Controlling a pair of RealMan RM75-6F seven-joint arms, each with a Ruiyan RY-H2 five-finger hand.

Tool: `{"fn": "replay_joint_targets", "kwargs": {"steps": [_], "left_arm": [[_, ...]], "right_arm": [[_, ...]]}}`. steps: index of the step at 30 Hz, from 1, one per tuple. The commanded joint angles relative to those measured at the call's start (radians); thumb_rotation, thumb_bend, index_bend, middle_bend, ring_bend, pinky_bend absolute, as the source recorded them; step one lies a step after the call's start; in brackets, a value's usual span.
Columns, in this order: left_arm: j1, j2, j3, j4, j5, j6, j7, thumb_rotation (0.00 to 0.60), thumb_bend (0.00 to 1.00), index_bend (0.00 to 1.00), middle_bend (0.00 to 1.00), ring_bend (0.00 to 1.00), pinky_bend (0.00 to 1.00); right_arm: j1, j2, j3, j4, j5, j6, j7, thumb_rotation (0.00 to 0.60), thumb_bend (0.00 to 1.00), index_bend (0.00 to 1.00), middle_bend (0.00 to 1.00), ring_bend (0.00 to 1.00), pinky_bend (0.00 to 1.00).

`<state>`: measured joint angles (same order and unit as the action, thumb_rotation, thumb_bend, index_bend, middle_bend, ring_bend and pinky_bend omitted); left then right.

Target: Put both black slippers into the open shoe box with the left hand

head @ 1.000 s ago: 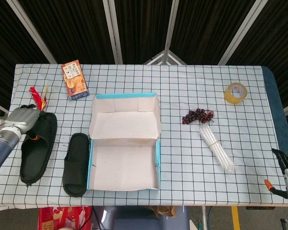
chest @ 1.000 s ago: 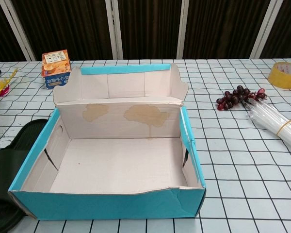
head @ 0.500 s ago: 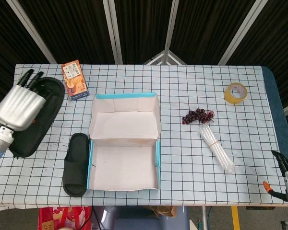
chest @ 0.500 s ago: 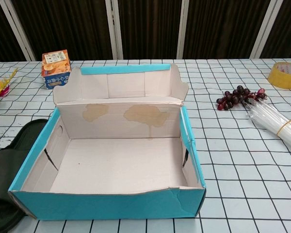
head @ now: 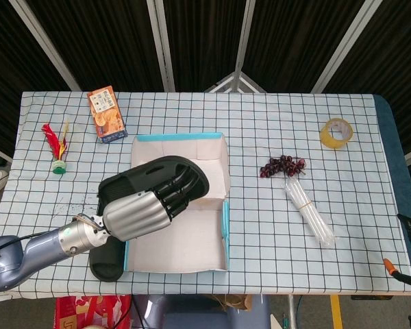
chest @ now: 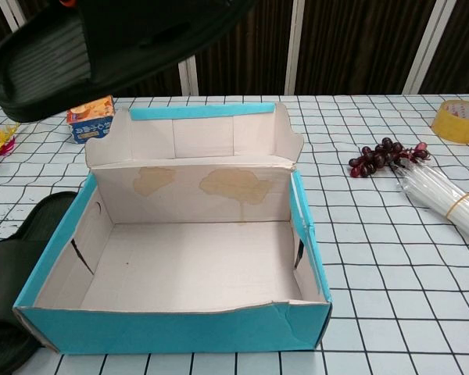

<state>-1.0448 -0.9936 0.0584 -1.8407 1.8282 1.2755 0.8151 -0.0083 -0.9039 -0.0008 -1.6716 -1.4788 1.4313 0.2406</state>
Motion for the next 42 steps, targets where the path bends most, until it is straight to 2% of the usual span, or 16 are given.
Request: {"fn": "replay_joint_targets", "kwargs": {"steps": [1, 5, 11, 25, 35, 42], "left_arm": [[0.011, -0.071, -0.02, 0.022, -0.008, -0.04, -0.06, 0.6, 0.36, 0.51, 0.54, 0.09, 0.11], [0.029, -0.153, -0.028, 0.046, -0.034, -0.064, -0.155, 0.6, 0.36, 0.51, 0.54, 0.09, 0.12], [0.036, -0.232, -0.042, 0.114, -0.019, -0.102, -0.193, 0.6, 0.36, 0.51, 0.54, 0.09, 0.13], [-0.009, -0.29, -0.07, 0.24, 0.061, -0.214, -0.162, 0.6, 0.36, 0.51, 0.53, 0.09, 0.13], [-0.01, -0.352, -0.071, 0.313, 0.109, -0.206, -0.204, 0.6, 0.36, 0.51, 0.52, 0.09, 0.14], [0.005, -0.381, -0.062, 0.336, 0.105, -0.216, -0.222, 0.6, 0.36, 0.51, 0.52, 0.09, 0.14]], "right_arm": [[0.0, 0.001, 0.0, 0.001, -0.001, -0.001, 0.001, 0.6, 0.31, 0.03, 0.11, 0.18, 0.13], [0.0, 0.003, 0.002, 0.0, 0.001, -0.001, 0.002, 0.6, 0.31, 0.03, 0.11, 0.18, 0.13], [0.0, 0.008, 0.004, 0.002, 0.009, -0.003, 0.008, 0.6, 0.31, 0.03, 0.11, 0.18, 0.13], [0.003, 0.01, 0.01, 0.006, 0.026, -0.019, 0.012, 0.6, 0.31, 0.03, 0.11, 0.18, 0.13], [0.007, 0.01, 0.013, 0.005, 0.032, -0.027, 0.009, 0.6, 0.31, 0.03, 0.11, 0.18, 0.13], [0.008, 0.01, 0.015, 0.005, 0.036, -0.031, 0.007, 0.6, 0.31, 0.03, 0.11, 0.18, 0.13]]}}
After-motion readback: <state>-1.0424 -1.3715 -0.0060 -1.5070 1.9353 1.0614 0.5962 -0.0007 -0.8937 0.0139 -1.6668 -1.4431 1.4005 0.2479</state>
